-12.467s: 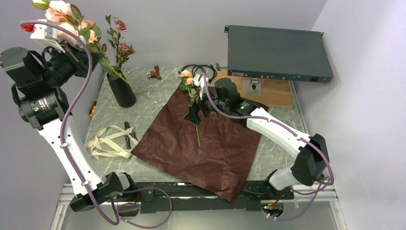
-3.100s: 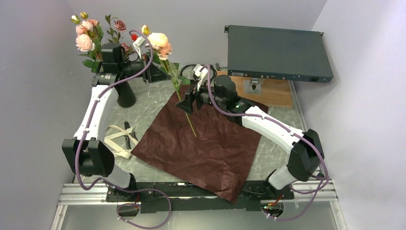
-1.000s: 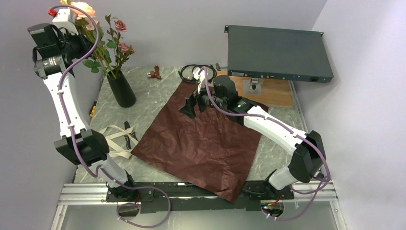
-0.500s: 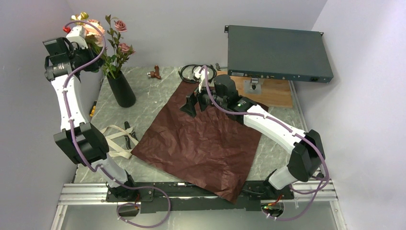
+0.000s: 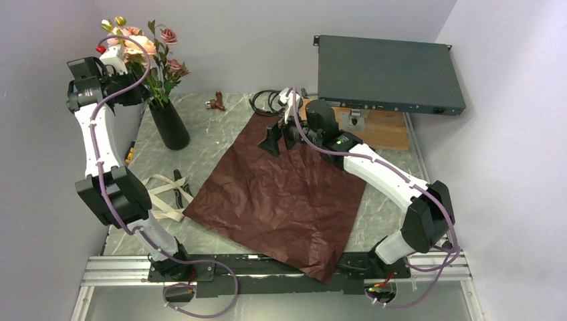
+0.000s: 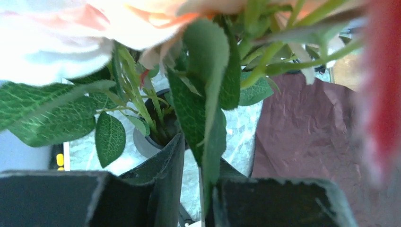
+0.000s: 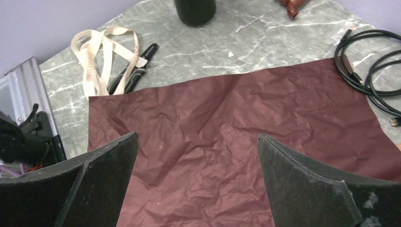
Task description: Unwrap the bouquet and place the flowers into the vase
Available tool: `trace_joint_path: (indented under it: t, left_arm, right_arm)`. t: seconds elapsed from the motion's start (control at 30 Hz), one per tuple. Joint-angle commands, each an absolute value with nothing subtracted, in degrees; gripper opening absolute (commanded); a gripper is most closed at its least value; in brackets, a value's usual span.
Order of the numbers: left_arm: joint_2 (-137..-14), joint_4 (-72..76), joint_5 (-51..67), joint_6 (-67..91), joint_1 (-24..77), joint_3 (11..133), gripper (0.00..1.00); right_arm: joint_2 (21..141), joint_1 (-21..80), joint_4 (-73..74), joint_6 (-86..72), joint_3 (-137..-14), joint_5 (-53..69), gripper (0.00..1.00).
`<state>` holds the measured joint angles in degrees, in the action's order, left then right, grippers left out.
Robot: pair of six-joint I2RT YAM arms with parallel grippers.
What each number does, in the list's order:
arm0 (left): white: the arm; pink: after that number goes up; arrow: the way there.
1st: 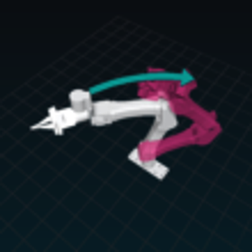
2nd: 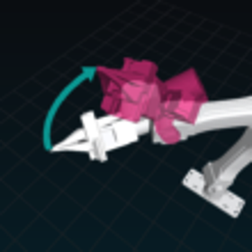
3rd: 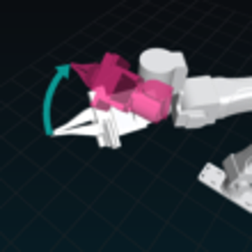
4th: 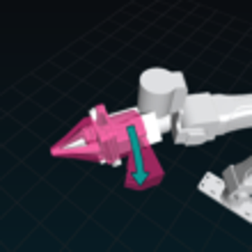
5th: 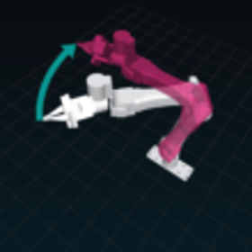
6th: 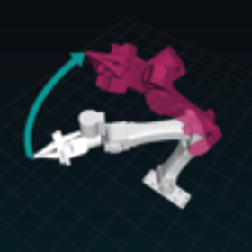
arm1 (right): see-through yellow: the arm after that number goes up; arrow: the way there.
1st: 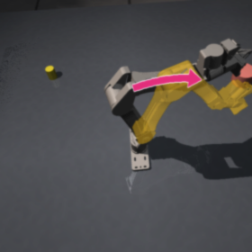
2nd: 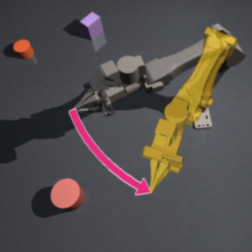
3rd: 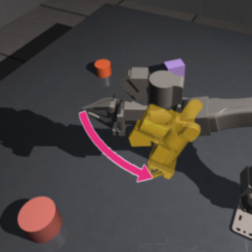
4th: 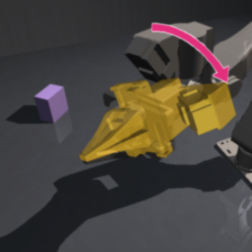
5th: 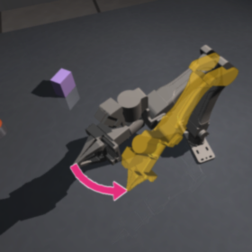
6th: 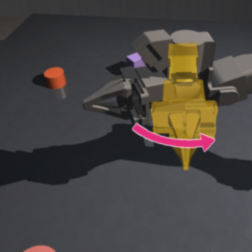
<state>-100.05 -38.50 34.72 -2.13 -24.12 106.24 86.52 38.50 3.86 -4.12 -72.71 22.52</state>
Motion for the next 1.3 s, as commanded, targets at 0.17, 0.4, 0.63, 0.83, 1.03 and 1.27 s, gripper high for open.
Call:
trace_joint_path:
  t: [0.17, 0.4, 0.63, 0.83, 1.03, 1.27]
  left_arm:
    - [-97.4, -41.8, 36.7, -1.1, -23.9, 104.4, 0.37]
    - [-92.9, -44.8, 36.7, -0.8, -23.8, 101.9, 0.45]
    - [-87.4, -50.1, 41.3, -1.7, -23.4, 97.9, 0.81]
    - [-83.1, -54.5, 42.5, -4.3, -21.6, 96.0, 0.99]
    - [-81.8, -61.1, 41.9, -9.0, -16.3, 97.2, 0.99]
    - [-90.3, -74.6, 38.2, -17.7, -8.8, 104.6, 0.99]
  right_arm:
    - [84.2, 35.5, 2.8, -4.2, -74.2, 21.8, 1.00]
    - [81.3, 34.1, 3.5, -3.8, -72.5, 21.8, 1.00]
    - [77.9, 31.1, 2.9, -2.9, -71.2, 20.9, 1.00]
    - [74.2, 28.3, 3.7, -2.0, -70.5, 20.5, 1.00]
    - [69.4, 25.6, 5.3, -0.7, -68.9, 19.3, 1.00]
    - [62.7, 20.3, 10.3, -0.5, -66.3, 17.2, 1.00]
